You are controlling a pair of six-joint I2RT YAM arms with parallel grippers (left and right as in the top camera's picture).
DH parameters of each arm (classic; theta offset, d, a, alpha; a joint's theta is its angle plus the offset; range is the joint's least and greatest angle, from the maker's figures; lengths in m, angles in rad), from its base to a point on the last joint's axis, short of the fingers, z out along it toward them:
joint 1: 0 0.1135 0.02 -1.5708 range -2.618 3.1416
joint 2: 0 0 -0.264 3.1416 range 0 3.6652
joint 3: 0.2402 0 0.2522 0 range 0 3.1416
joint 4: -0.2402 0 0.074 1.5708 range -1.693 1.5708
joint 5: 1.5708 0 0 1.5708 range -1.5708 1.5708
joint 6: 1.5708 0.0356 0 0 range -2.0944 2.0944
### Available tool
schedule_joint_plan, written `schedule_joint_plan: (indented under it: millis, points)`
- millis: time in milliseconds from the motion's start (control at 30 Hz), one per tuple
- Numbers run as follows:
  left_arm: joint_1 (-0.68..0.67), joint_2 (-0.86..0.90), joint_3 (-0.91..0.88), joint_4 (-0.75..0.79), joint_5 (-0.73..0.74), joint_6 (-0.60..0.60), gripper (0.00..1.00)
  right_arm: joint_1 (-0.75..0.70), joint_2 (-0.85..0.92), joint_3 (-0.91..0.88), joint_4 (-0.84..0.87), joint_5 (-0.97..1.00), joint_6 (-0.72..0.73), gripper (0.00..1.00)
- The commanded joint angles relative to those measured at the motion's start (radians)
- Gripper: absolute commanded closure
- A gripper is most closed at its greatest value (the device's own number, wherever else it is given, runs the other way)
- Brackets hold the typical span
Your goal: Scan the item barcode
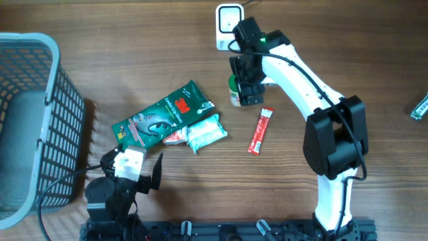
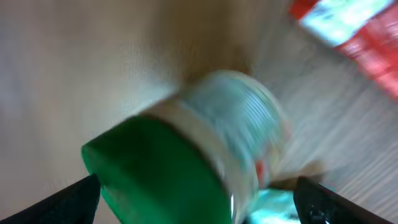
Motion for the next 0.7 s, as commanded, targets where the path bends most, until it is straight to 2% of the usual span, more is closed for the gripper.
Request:
schedule_joint_plan:
  millis: [0,133,300,400,667]
  points:
    - [0.005,-0.007,-0.004,-0.018,-0.002,0.008,0.0,-0.002,0.016,-0.041,-0.014,0.071,-0.036,0.0]
    - [0.005,-0.007,-0.004,-0.018,-0.002,0.008,0.0,-0.003,0.014,-0.036,-0.009,0.071,-0.138,0.0]
    - [0.005,-0.007,-0.004,-0.018,-0.002,0.008,0.0,-0.014,-0.008,-0.025,0.067,0.071,-0.45,0.0]
    - [0.005,-0.007,-0.004,-0.018,-0.002,0.008,0.0,-0.014,-0.038,-0.025,0.094,0.072,-0.555,0.0]
    - [0.005,-0.007,-0.004,-0.018,-0.002,0.008,0.0,-0.015,-0.139,-0.025,0.088,0.086,-0.682,0.0]
